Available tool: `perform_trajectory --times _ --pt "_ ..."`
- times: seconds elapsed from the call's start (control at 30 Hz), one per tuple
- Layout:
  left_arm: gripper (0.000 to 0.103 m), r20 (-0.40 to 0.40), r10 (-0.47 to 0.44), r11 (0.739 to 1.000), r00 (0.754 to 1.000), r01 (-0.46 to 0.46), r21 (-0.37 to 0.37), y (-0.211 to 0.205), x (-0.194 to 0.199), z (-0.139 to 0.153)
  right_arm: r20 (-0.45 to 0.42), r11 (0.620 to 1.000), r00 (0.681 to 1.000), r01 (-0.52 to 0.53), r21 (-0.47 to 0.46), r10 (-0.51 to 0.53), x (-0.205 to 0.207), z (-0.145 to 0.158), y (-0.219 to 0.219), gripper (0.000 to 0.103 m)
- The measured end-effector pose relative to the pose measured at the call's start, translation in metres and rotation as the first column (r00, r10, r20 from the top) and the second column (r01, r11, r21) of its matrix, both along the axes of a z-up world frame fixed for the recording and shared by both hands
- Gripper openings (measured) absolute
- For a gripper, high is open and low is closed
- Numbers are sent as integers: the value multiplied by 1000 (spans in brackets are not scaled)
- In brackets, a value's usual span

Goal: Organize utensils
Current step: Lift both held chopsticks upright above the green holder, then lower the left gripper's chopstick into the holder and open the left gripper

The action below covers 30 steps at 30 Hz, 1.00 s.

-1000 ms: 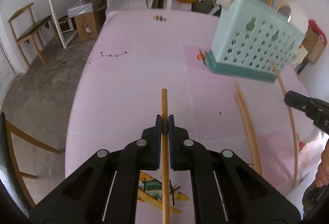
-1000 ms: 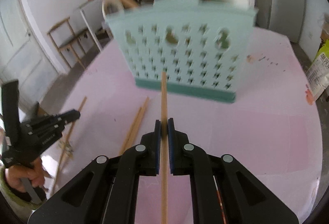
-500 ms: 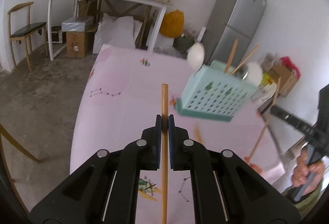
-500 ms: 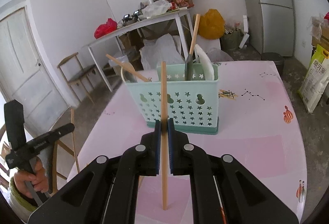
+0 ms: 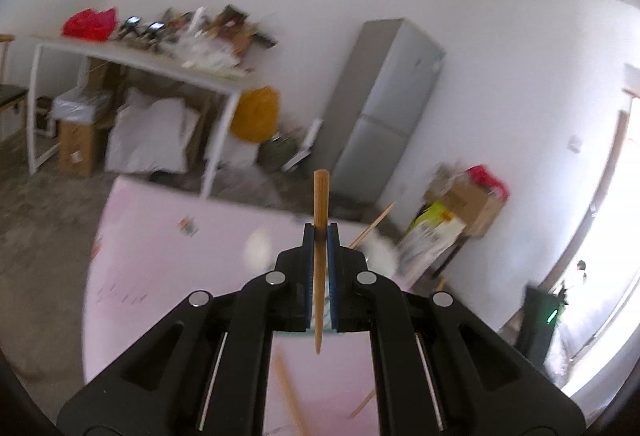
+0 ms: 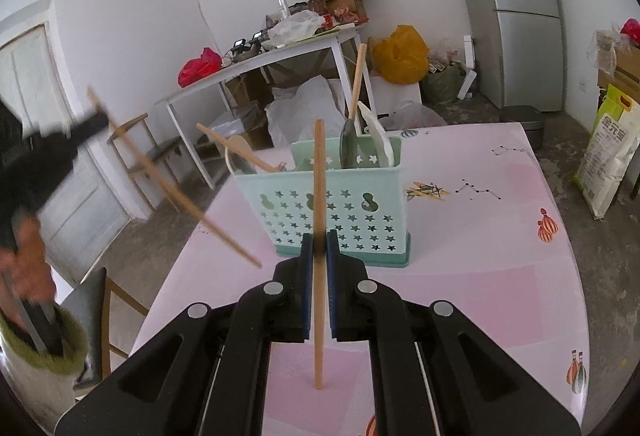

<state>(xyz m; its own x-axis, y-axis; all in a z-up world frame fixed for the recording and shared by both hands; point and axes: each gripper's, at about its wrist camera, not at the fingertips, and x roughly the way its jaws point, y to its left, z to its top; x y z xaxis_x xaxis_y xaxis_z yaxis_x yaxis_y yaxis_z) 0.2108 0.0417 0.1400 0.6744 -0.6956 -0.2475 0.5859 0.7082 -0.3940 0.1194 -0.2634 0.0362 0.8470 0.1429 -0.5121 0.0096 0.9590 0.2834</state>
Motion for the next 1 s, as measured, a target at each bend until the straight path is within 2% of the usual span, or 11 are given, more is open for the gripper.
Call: perform_trajectory --times 0.23,0.37,0.63,0.77,1.0 --pt "5 109 -32 998 993 39 -56 -40 24 49 -5 1000 1000 -1 8 1 1 -2 -4 7" --pt "5 139 -6 998 990 15 -63 -63 35 58 -7 1000 1000 -5 9 5 1 -1 -4 7" --pt "5 61 11 999 998 -8 -39 -95 71 27 -9 1000 1000 -6 9 6 1 -1 -5 7" --pt "5 -2 18 999 1000 -18 -40 -95 85 5 -9 1000 1000 -10 7 10 0 0 -4 7" --pt "5 -87 -3 1000 996 4 12 -97 95 -27 -15 1000 1000 -8 9 8 3 -1 -2 7"
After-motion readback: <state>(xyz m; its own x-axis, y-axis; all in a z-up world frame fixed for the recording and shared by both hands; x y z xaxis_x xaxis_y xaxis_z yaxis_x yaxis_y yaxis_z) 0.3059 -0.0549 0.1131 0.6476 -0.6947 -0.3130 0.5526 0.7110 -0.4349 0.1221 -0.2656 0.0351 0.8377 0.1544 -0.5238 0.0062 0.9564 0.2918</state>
